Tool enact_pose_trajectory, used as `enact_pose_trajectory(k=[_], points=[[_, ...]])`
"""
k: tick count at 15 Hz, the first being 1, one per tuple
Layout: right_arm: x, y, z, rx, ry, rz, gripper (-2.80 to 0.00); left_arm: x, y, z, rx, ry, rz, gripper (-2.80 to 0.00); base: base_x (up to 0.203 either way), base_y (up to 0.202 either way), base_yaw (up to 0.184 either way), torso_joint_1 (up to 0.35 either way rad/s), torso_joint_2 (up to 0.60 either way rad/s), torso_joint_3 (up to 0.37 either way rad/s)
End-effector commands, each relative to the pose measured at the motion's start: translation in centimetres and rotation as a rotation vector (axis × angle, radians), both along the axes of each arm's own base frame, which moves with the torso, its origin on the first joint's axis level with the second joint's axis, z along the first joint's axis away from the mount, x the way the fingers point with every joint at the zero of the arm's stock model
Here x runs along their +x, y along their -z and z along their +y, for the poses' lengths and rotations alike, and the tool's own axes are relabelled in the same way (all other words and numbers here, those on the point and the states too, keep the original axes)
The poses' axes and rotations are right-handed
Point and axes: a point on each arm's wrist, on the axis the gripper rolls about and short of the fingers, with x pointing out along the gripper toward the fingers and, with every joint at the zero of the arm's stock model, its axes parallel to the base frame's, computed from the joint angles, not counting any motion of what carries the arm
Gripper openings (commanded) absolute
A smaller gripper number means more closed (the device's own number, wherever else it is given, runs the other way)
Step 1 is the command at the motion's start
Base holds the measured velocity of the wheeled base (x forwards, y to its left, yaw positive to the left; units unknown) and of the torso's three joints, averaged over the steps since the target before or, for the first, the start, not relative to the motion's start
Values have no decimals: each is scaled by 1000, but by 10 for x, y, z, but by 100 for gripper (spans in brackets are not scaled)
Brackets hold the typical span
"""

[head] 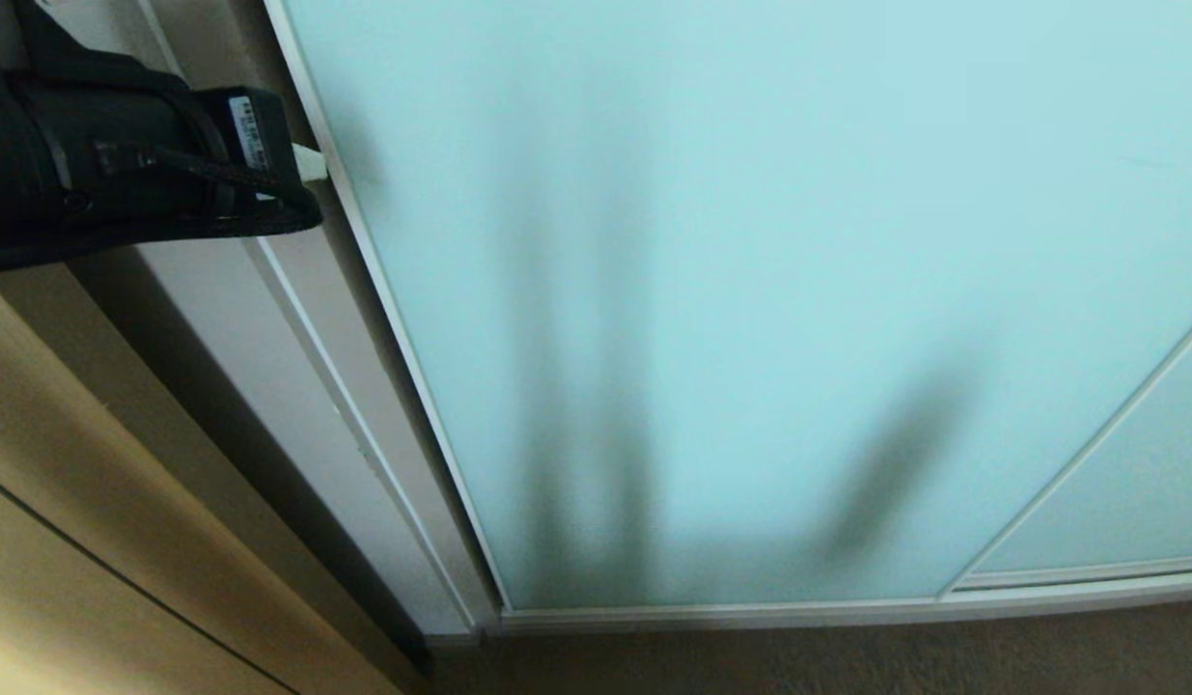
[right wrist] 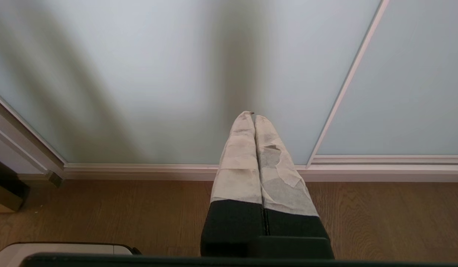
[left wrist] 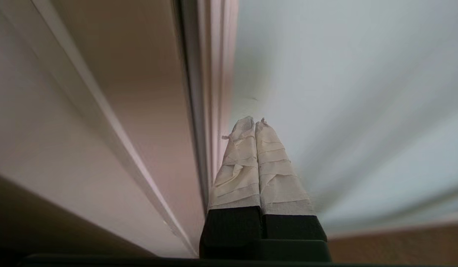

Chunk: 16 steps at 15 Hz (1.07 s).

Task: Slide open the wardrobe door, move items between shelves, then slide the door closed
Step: Open the door

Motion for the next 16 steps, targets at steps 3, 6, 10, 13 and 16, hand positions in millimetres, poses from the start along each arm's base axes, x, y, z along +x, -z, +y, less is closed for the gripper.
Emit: enact_pose_trajectory(k=[3, 6, 10, 13, 16], points=[[0, 0, 0, -1, 0, 2, -280, 8, 5, -3, 13, -85, 2, -280, 0, 0, 0, 0, 0, 0], [0, 0, 0, 0, 0, 2, -280, 8, 7, -1, 23, -135, 7, -280, 0, 0, 0, 0, 0, 0], [0, 0, 0, -1, 0, 1, -280, 17, 13, -2, 36, -157, 16, -280, 0, 0, 0, 0, 0, 0], [0, 0, 0, -1, 0, 3, -280, 35, 17, -2, 33, -184, -9, -280, 0, 0, 0, 0, 0, 0], [0, 0, 0, 0, 0, 2, -280, 47, 20, -1, 32, -201, -21, -280, 0, 0, 0, 0, 0, 0]])
